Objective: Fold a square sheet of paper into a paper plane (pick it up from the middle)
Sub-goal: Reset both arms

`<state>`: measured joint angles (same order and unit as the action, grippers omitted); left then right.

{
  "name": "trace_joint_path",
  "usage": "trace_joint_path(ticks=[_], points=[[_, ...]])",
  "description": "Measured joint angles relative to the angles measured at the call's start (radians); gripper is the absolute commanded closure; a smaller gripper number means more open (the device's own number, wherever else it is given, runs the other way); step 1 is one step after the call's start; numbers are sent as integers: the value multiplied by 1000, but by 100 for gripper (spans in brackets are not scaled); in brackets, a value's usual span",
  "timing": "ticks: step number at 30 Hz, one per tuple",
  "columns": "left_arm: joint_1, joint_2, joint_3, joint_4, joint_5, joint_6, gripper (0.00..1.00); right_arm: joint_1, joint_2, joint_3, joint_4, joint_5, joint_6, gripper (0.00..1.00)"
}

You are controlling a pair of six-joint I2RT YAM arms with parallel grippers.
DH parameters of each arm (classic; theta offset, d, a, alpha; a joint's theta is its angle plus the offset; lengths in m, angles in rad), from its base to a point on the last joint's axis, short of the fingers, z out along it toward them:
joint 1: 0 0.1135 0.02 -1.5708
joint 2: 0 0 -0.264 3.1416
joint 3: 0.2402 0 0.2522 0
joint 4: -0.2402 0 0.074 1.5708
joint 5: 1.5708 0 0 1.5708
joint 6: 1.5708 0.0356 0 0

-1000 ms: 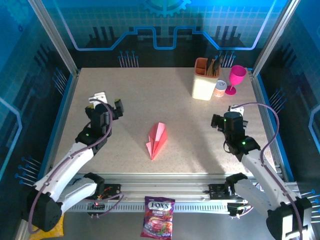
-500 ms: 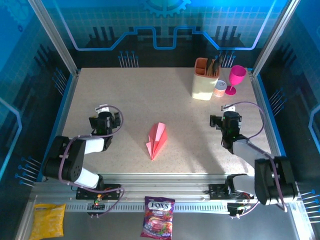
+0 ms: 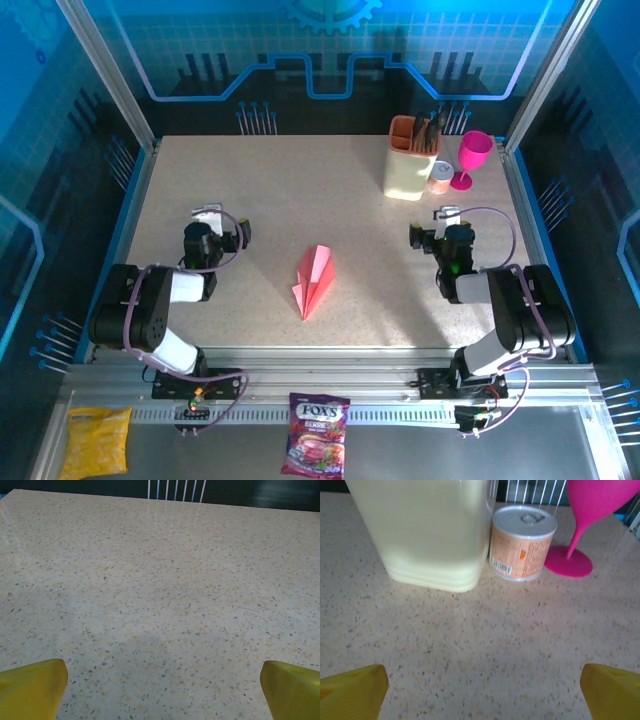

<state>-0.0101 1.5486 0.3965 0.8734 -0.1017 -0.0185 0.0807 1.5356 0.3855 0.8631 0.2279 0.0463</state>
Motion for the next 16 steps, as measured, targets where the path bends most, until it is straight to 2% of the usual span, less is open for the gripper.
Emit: trace_joint_path(ticks=[6,16], points=[[0,0,0,4,11,0,0,71,2,-15,56,78,-41,1],[0,1,-1,25,9,0,0,15,2,-4,22,22,-39,1]])
